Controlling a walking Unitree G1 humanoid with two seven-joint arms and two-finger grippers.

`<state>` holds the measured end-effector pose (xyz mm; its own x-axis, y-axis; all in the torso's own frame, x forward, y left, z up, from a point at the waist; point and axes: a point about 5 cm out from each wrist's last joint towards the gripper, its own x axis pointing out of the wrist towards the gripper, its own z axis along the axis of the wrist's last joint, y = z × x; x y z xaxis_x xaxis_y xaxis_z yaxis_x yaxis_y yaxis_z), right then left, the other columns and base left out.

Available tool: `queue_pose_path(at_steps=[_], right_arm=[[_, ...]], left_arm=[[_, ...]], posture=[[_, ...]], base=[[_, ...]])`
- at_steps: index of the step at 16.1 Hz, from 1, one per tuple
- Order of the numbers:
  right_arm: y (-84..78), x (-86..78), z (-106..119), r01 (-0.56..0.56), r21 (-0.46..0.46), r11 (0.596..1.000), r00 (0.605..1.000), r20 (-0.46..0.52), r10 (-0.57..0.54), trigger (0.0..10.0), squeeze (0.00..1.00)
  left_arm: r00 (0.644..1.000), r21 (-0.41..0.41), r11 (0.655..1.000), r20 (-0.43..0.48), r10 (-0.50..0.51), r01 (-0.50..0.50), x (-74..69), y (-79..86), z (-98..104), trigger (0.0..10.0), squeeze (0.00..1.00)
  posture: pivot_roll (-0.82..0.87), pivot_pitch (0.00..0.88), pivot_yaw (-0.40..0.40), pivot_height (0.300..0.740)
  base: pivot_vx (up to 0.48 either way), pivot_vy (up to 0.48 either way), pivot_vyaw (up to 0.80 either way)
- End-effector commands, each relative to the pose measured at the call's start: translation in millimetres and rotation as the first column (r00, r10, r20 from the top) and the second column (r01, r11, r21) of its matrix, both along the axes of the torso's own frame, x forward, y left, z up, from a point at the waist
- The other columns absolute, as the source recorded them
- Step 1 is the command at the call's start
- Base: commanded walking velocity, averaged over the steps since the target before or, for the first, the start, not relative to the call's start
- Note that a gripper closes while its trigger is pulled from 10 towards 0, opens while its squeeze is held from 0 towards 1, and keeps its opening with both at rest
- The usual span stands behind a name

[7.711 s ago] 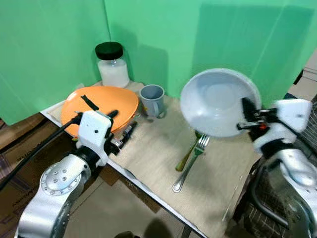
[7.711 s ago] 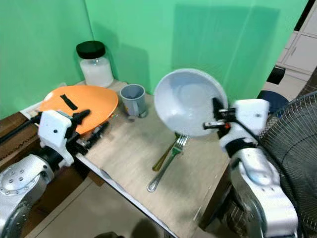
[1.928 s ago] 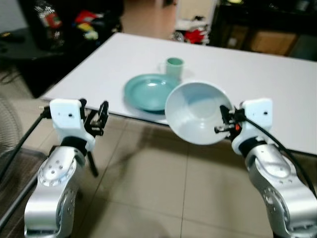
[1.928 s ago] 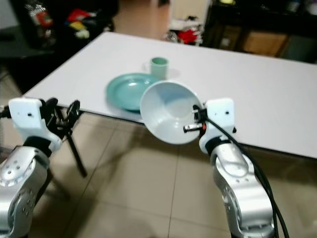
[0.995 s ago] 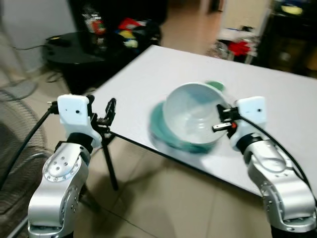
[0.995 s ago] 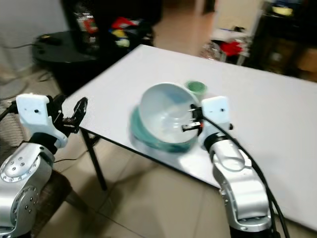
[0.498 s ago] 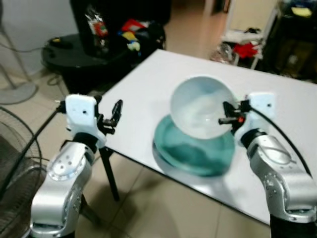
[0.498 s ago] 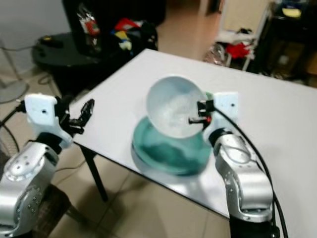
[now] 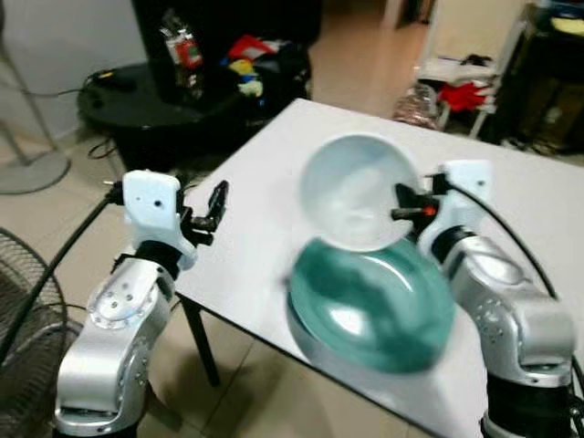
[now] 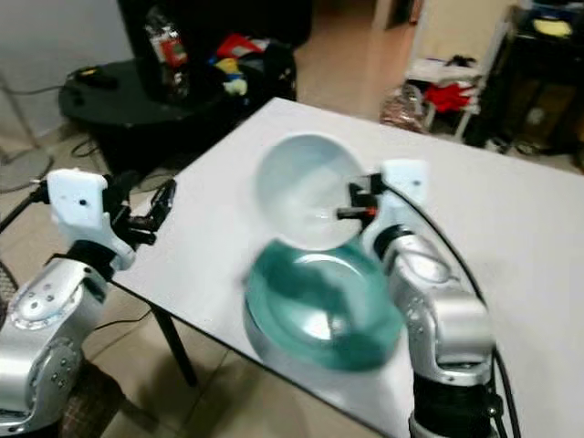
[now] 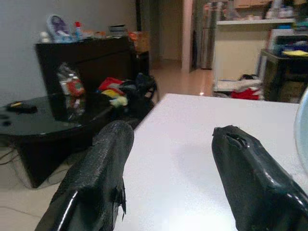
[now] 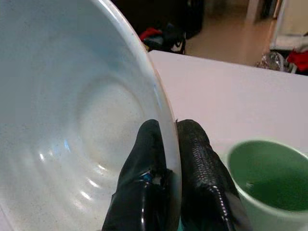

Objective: Setting the table

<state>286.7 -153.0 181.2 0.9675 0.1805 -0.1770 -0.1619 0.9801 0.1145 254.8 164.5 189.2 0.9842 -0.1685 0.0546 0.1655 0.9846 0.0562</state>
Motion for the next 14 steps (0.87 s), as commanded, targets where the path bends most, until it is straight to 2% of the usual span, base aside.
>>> queue_pose_path(at_steps=[1,3,5,6,7,8,11,14], right_arm=[[10.3,4.2,10,-0.041,0.039,0.998,0.999,0.025,0.040,10.0,0.00],[5.5,6.2,17,-0.041,0.077,0.996,0.998,0.046,0.038,10.0,0.00],[-1.4,0.8,26,-0.048,0.092,0.995,0.994,0.098,0.039,10.0,0.00],[-8.6,-3.4,27,-0.005,0.103,0.995,0.994,0.111,-0.007,10.0,0.00],[-20.6,-16.1,25,0.105,0.107,0.989,0.984,0.131,-0.119,10.0,0.00],[-22.7,-19.0,26,0.126,0.111,0.986,0.980,0.138,-0.141,10.0,0.00],[-33.0,-32.5,29,0.211,0.133,0.969,0.962,0.146,-0.229,10.0,0.00],[-34.6,-38.2,26,0.234,0.141,0.962,0.962,0.112,-0.250,10.0,0.00]], left_arm=[[1.000,0.015,1.000,-0.006,0.011,-0.011,-0.3,4.9,0,10.0,0.00],[1.000,0.014,1.000,0.000,0.003,-0.003,0.7,4.2,0,10.0,0.00],[1.000,0.017,1.000,0.003,-0.003,0.003,1.3,2.9,2,10.0,0.00],[1.000,0.014,1.000,0.010,-0.009,0.009,1.3,1.8,2,10.0,0.00],[1.000,0.017,1.000,0.014,-0.011,0.011,2.2,-1.2,1,10.0,0.00],[1.000,0.017,1.000,0.014,-0.012,0.012,2.4,-1.8,1,10.0,0.00],[1.000,0.027,1.000,0.008,-0.016,0.016,7.9,-3.8,-1,10.0,0.00],[1.000,0.039,0.999,0.021,-0.007,0.006,14.2,-4.3,1,10.0,0.00]], posture=[[0.02,0.000,0.013,0.740],[0.01,0.000,0.015,0.740],[0.01,0.000,0.016,0.740],[0.01,0.000,0.016,0.740],[0.00,0.000,0.020,0.740],[0.00,0.000,0.020,0.740],[-0.03,0.000,0.045,0.740],[-0.05,0.000,0.063,0.740]], base=[[0.345,0.000,0.00],[0.172,0.000,0.00],[0.000,0.000,0.00],[0.000,0.000,0.00],[0.000,0.000,-0.63],[0.000,0.000,-0.63],[0.000,0.480,-0.79],[0.000,0.480,-0.79]])
